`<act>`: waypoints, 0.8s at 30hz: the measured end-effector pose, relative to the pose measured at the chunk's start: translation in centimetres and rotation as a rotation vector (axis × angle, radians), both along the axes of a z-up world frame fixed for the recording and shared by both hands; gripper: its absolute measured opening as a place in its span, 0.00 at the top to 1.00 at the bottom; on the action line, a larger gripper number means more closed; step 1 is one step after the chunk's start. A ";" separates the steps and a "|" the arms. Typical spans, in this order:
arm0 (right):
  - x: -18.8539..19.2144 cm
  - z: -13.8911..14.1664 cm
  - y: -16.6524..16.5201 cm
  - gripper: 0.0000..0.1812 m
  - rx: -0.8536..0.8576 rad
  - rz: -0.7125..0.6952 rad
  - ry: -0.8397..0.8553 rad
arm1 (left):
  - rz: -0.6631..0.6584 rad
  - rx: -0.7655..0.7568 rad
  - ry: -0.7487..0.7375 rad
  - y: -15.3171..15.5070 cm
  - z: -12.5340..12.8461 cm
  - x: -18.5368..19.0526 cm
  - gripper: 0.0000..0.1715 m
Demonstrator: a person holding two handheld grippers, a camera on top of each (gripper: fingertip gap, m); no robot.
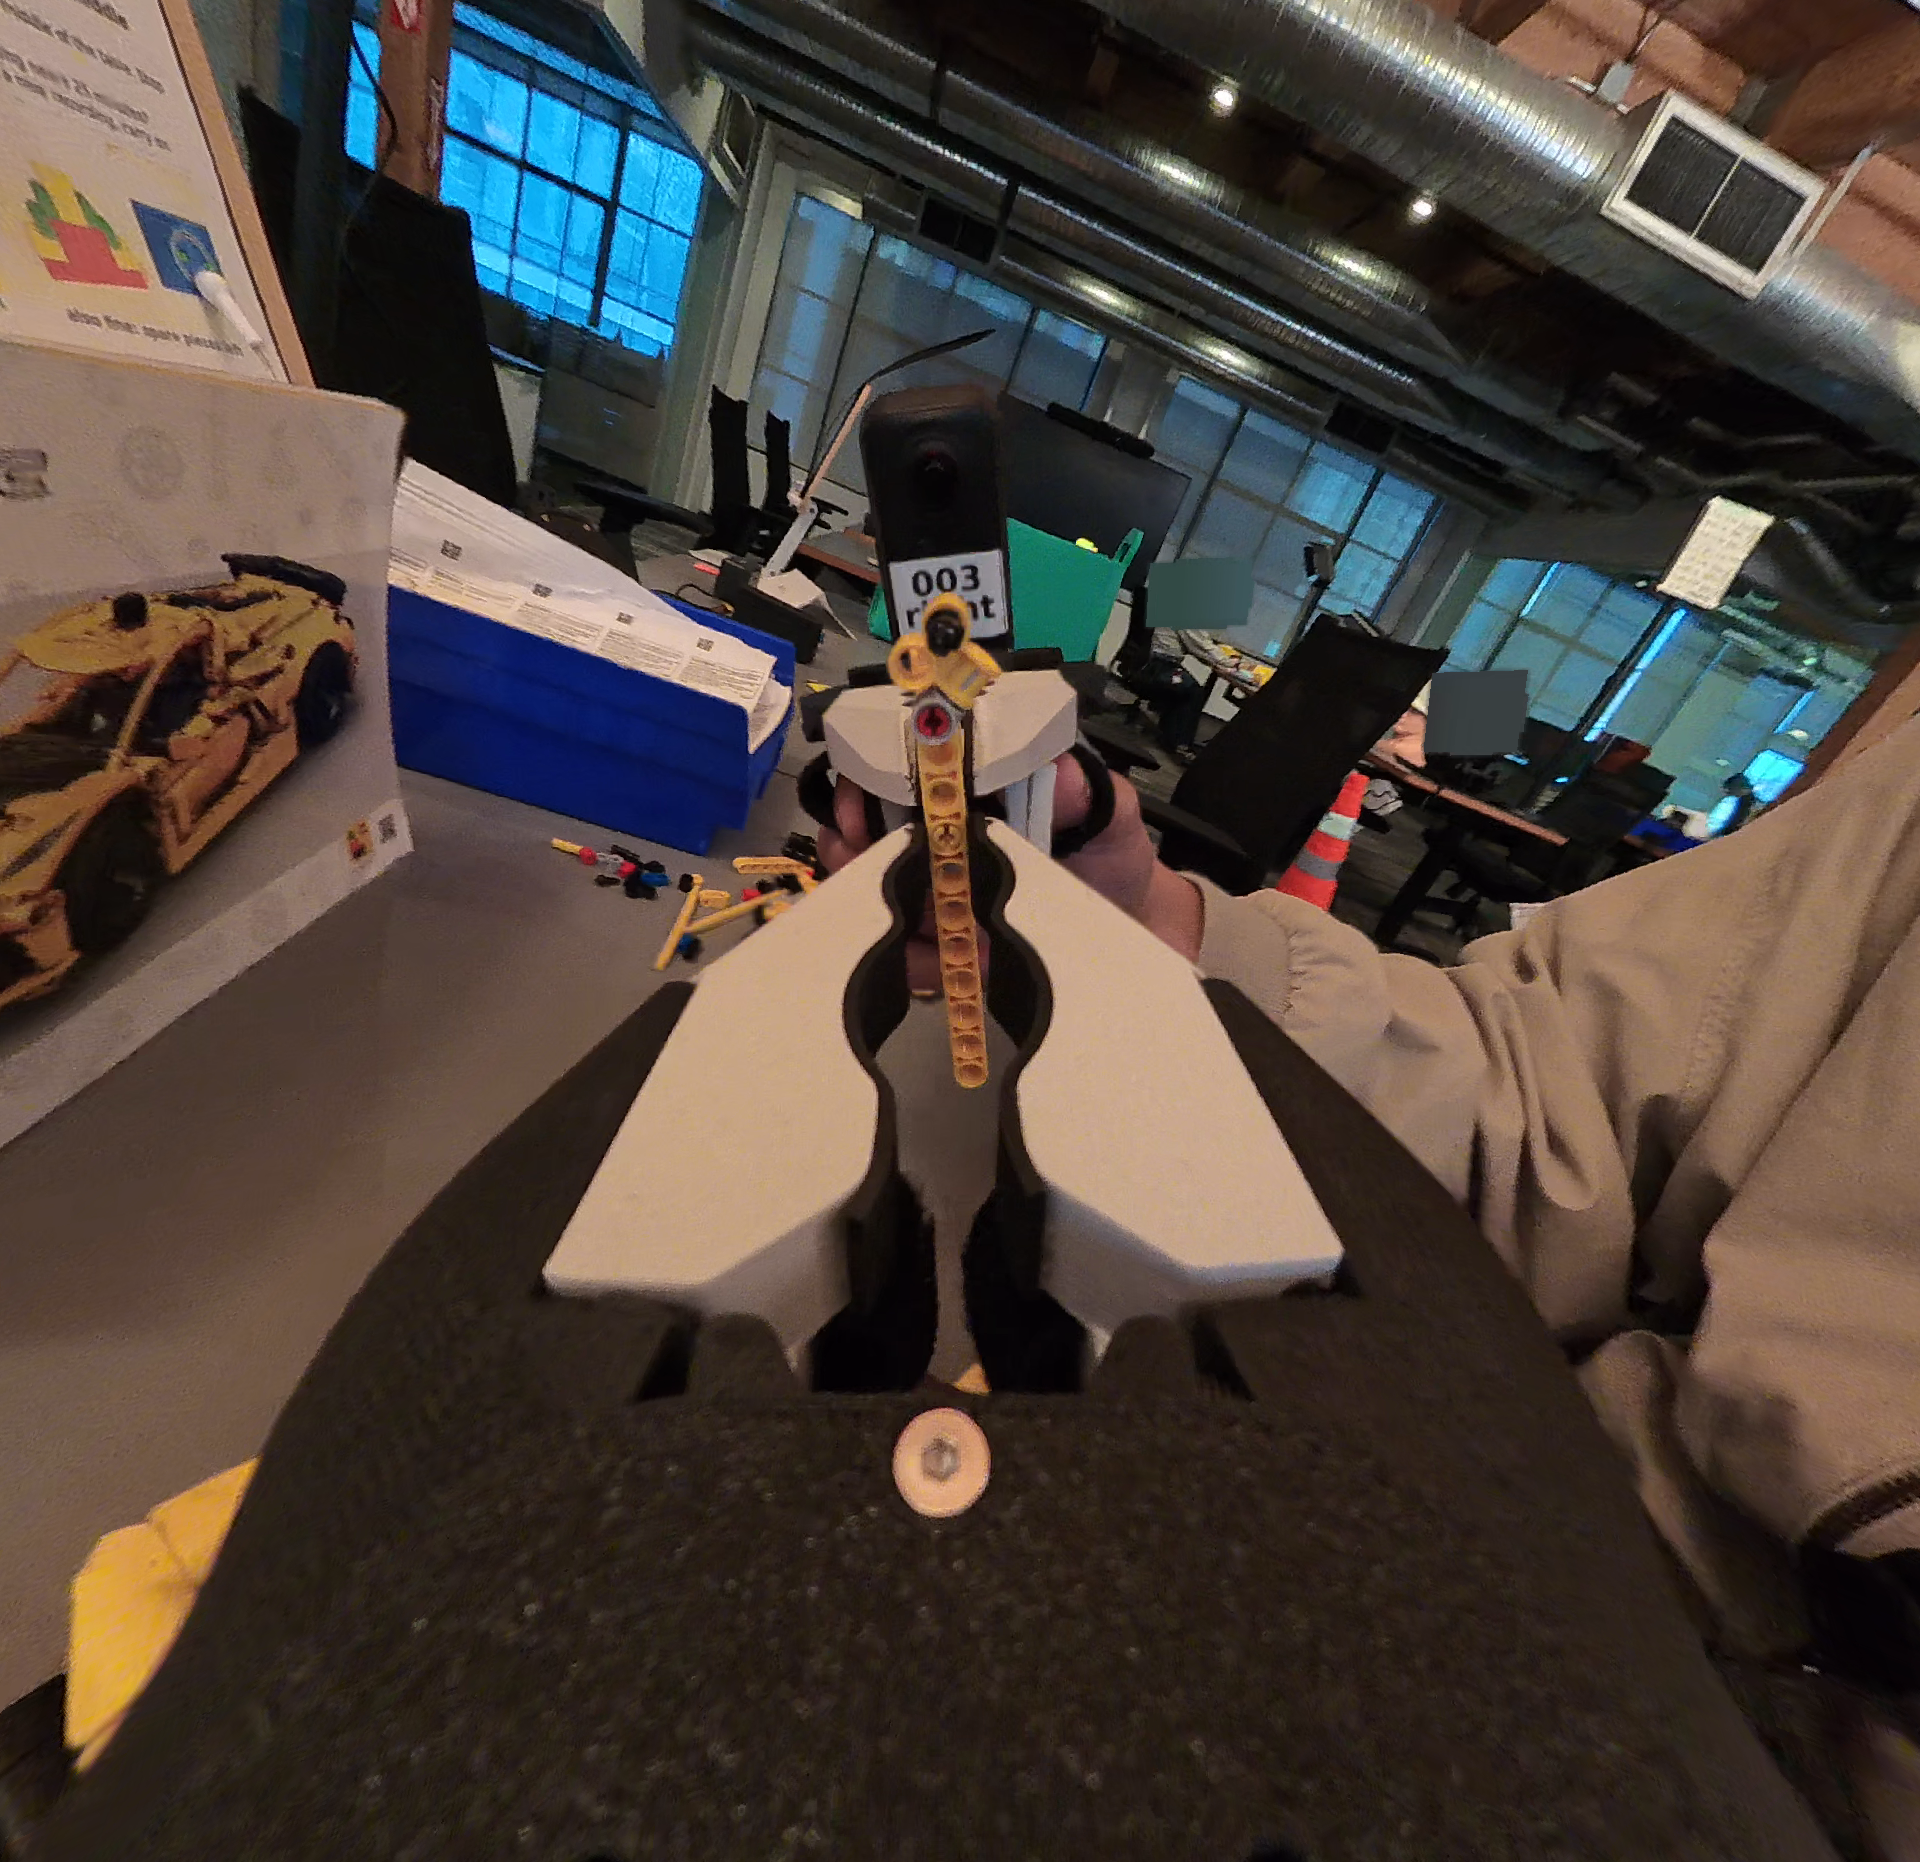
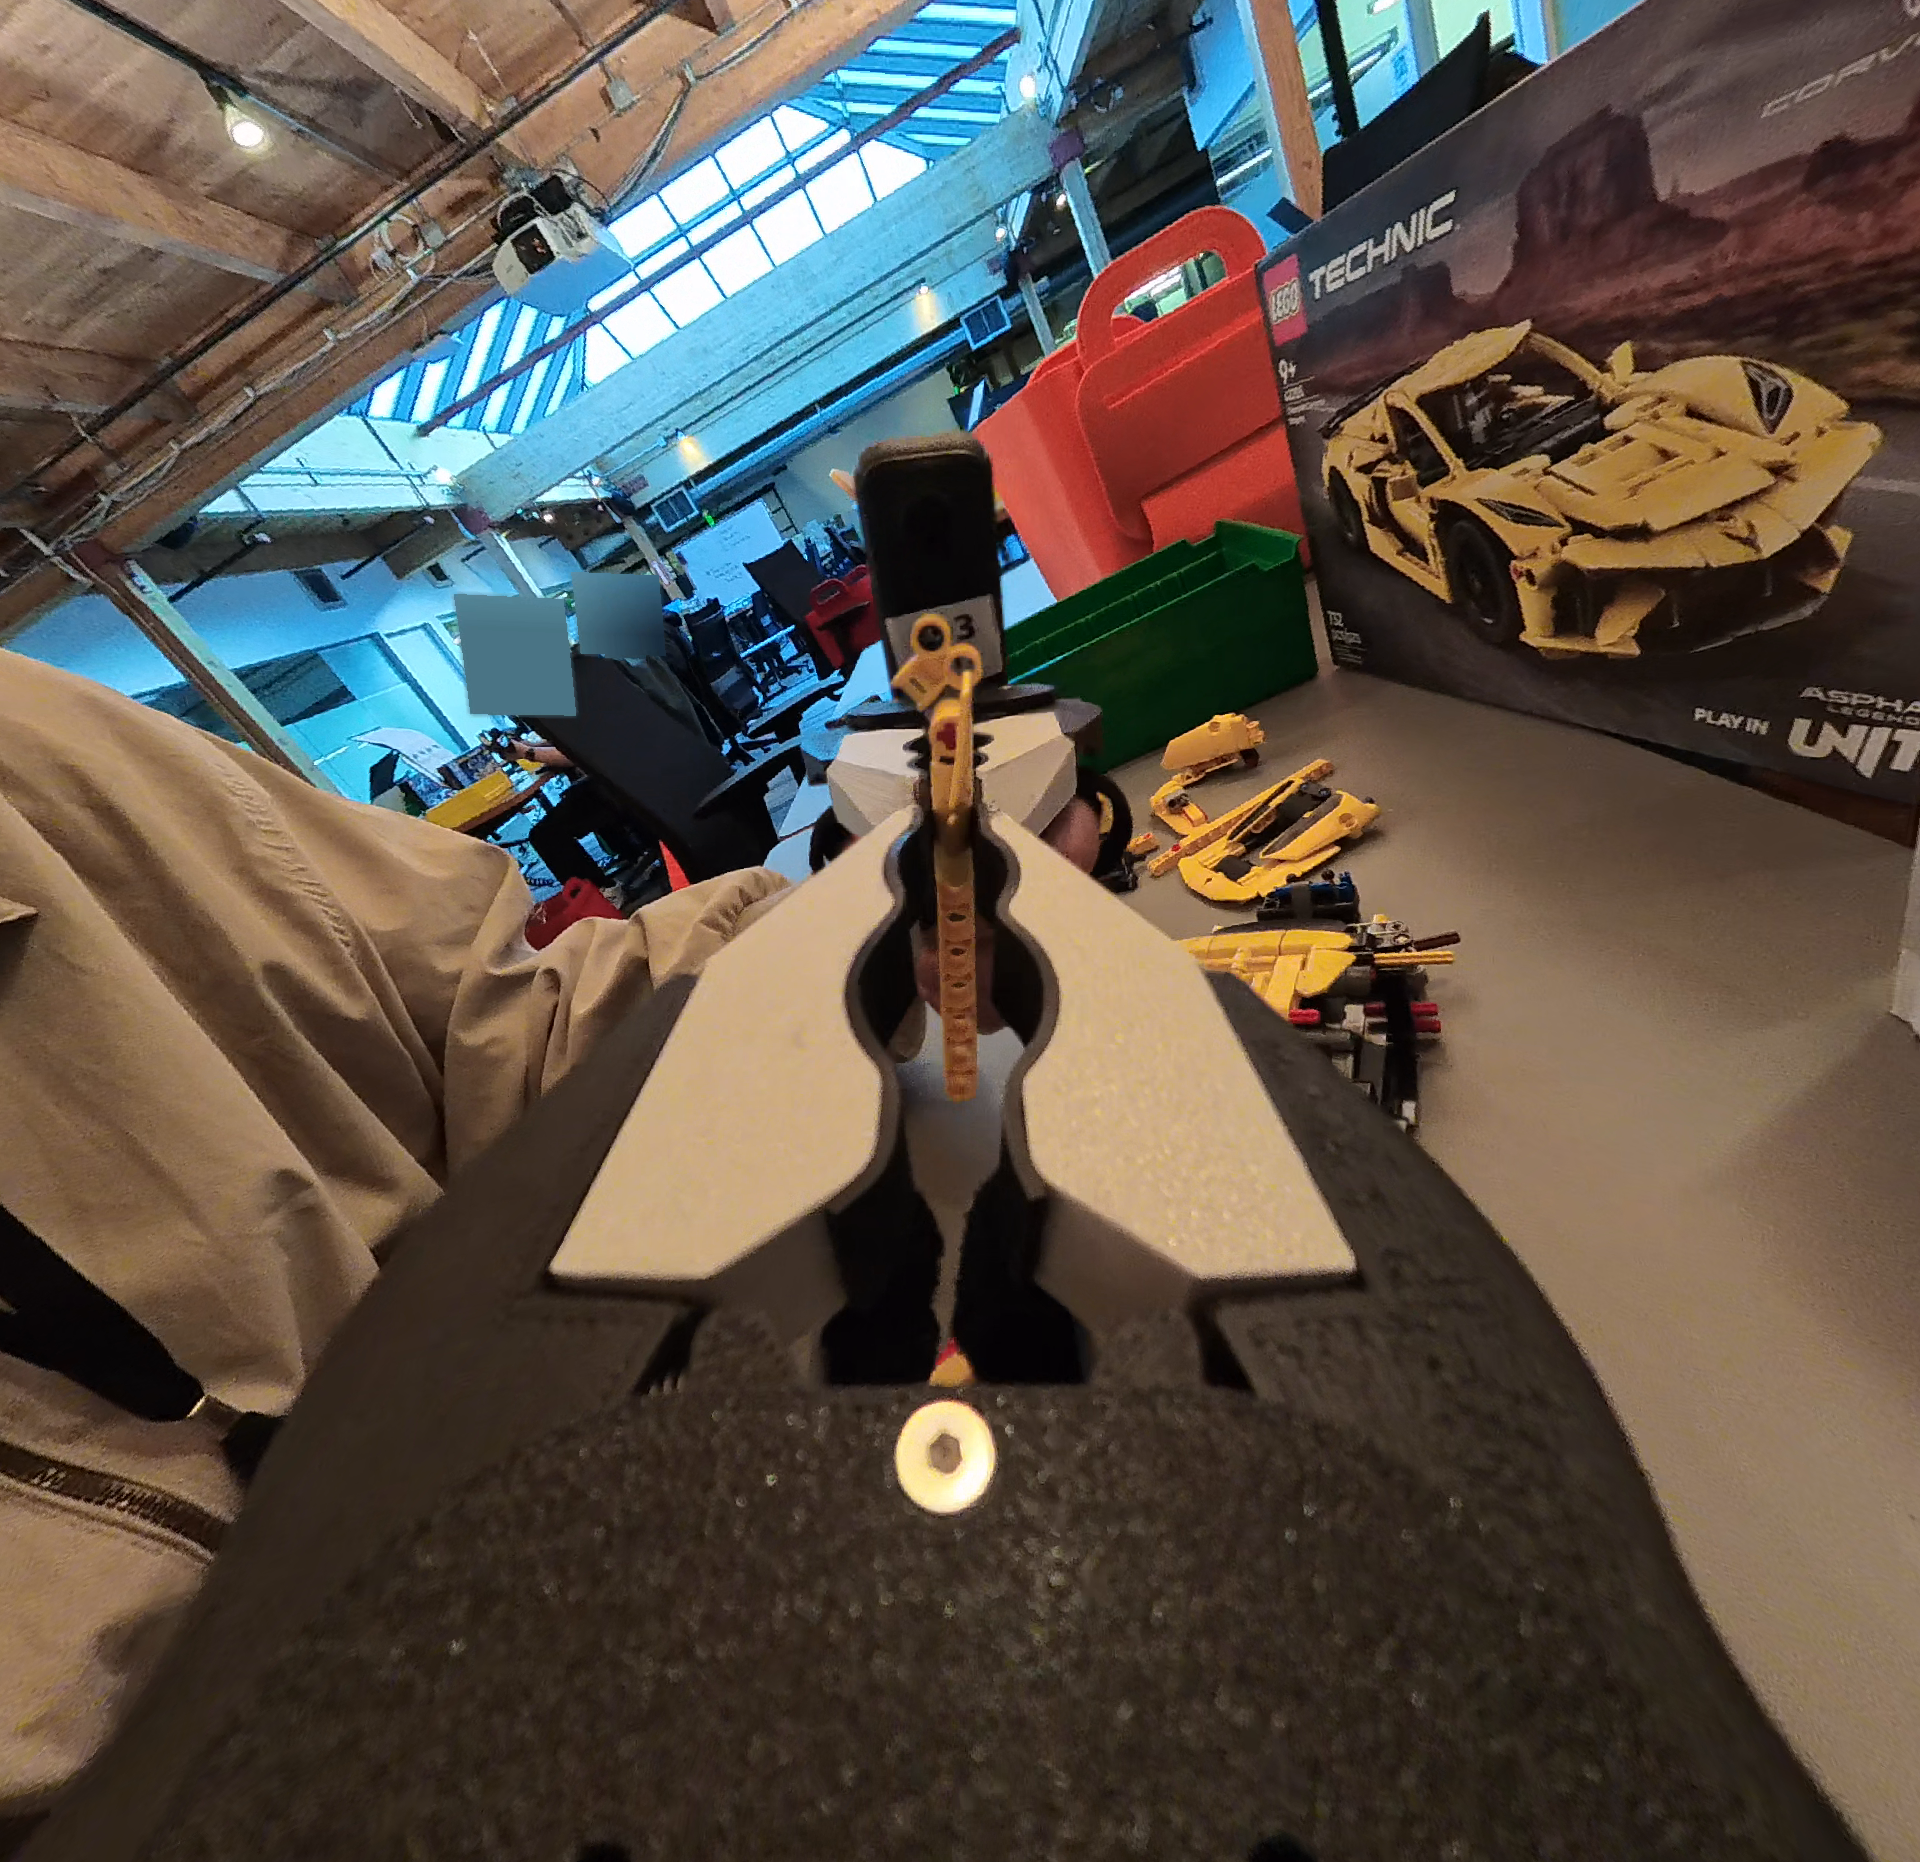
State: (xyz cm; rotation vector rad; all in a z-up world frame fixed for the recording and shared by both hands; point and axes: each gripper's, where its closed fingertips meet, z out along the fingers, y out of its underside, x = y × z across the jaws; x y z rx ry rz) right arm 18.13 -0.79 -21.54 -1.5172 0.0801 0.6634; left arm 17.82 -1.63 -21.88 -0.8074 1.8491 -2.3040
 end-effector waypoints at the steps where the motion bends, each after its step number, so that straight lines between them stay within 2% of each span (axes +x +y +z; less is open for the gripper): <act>1: 0.0 0.1 0.0 0.97 0.003 0.000 0.000 | 0.012 0.006 -0.023 0.0 0.1 0.0 0.97; 6: 0.2 0.7 -0.2 0.97 0.016 0.001 -0.050 | 0.025 -0.007 -0.055 0.1 0.9 0.1 0.97; 12: 0.2 0.2 0.0 0.97 0.027 0.029 -0.028 | 0.024 0.016 -0.022 0.3 0.4 0.2 0.97; 13: 0.2 0.2 0.2 0.97 0.046 0.016 -0.025 | 0.013 0.007 -0.012 0.3 0.4 0.0 0.97; 15: 0.4 0.4 0.4 0.87 0.084 -0.010 0.009 | -0.015 -0.027 -0.004 0.3 0.8 -0.4 0.97; 18: 0.1 0.7 0.4 0.88 0.106 0.018 0.039 | -0.037 0.002 0.013 -0.3 0.3 -0.6 0.97; 21: 0.2 1.2 0.0 0.93 0.142 0.017 0.045 | 0.007 0.051 0.021 -0.3 -0.4 0.0 0.97; 24: 1.7 0.8 -0.2 0.84 0.122 -0.057 0.045 | 0.157 0.225 -0.020 0.5 -1.9 1.4 0.97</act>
